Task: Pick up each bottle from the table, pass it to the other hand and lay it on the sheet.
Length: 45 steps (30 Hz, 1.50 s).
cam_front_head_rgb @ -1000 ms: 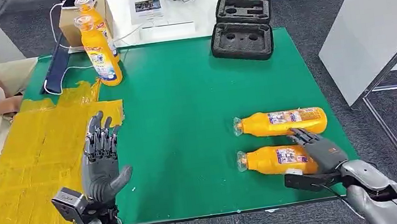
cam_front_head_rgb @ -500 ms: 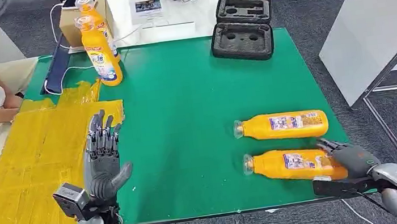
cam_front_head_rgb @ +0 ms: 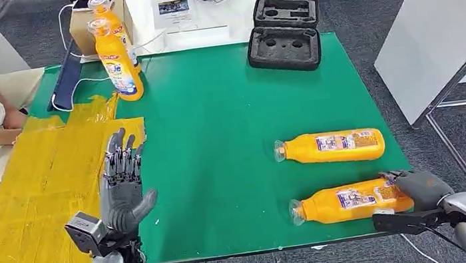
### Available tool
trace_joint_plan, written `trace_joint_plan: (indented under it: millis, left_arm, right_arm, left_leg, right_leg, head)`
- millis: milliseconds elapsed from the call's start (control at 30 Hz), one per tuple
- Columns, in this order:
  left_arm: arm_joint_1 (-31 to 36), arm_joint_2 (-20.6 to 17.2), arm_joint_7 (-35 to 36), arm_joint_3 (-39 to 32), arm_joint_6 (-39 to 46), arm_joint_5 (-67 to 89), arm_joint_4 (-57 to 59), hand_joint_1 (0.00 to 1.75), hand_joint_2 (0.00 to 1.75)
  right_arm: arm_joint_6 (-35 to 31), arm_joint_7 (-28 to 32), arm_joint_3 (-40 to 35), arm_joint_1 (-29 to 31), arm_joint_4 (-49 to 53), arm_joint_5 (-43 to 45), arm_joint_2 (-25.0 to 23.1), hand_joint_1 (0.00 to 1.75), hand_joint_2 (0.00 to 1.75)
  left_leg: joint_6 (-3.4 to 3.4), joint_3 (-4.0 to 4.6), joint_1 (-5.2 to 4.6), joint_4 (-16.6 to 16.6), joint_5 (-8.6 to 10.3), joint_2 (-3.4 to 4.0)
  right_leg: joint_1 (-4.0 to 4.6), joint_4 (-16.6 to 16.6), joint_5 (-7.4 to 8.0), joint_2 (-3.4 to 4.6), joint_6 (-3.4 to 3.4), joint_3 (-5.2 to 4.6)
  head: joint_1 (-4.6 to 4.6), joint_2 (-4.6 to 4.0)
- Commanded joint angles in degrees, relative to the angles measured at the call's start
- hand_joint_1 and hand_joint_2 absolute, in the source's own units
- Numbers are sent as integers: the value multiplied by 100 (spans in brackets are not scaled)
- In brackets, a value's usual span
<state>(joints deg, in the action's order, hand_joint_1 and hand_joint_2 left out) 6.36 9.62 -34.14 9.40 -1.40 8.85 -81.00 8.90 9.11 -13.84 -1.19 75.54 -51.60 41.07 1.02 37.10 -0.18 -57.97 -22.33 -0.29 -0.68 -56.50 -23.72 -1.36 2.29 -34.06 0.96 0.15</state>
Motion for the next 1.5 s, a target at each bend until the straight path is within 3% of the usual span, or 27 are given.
trace_joint_plan:
  millis: [33, 200, 267, 533, 600, 633, 733, 1233, 1500]
  left_arm:
    - [221, -113, 29, 126, 6, -26, 377, 0, 175]
    - [199, -117, 29, 129, 10, -35, 357, 0, 175]
    - [183, -112, 29, 124, 13, -38, 348, 0, 175]
    - [169, -61, 61, 83, 32, -14, 322, 0, 175]
    - [147, -38, 84, 63, 44, -1, 296, 0, 175]
    - [101, -17, 94, 33, 58, 6, 238, 0, 175]
    - [39, 19, 106, 17, 72, 32, 141, 0, 175]
    - [150, 33, 139, 55, 109, 50, 421, 0, 175]
    - [370, 83, 140, 159, 110, 43, 772, 0, 175]
  right_arm:
    - [32, -5, -166, -3, -173, -14, -154, 175, 175]
    - [-48, 9, -176, 7, -215, -49, -249, 175, 175]
    - [-222, 16, -200, 107, -412, -218, -508, 175, 175]
    - [-1232, 32, -496, 1078, -1825, -1009, -2097, 175, 175]
    - [-1651, 127, -410, 1276, -1880, -913, -2460, 175, 175]
    - [-1938, 274, -147, 1340, -1729, -552, -2885, 175, 175]
    - [-2113, 263, 81, 1318, -1084, -126, -3435, 175, 175]
    - [-2215, 961, 731, 1101, -381, 1250, -4049, 175, 175]
    - [-1652, 1441, 976, 1209, -541, 2572, -4688, 175, 175]
  left_leg:
    - [-6, -18, 4, 6, -5, -2]
    - [-10, -34, 5, 9, -10, -2]
    - [-10, -37, 6, 12, -11, -1]
    - [-10, -48, 23, 19, -13, 50]
    - [-9, -62, 22, 22, -15, 66]
    - [-9, -54, 25, 13, -15, 67]
    - [-10, -56, 24, 12, -15, 95]
    - [-13, -22, 23, 7, -1, 37]
    - [-15, -19, 23, 8, 0, 30]
  right_leg:
    - [4, 10, -4, 3, -6, 21]
    - [4, 14, -10, 6, -10, 39]
    - [5, 17, -9, 7, -11, 42]
    - [23, 33, 11, 51, -12, 41]
    - [23, 33, 12, 64, -14, 47]
    - [24, 24, 10, 63, -14, 38]
    - [24, 15, 14, 83, -17, 29]
    - [21, -3, 2, 35, -23, 14]
    - [22, -2, 2, 31, -24, 10]
  head:
    - [0, 0]
    - [0, 0]
    - [0, 0]
    - [-2, 0]
    - [0, 0]
    - [-2, 0]
    - [0, 0]
    - [0, 0]
    - [-2, 0]
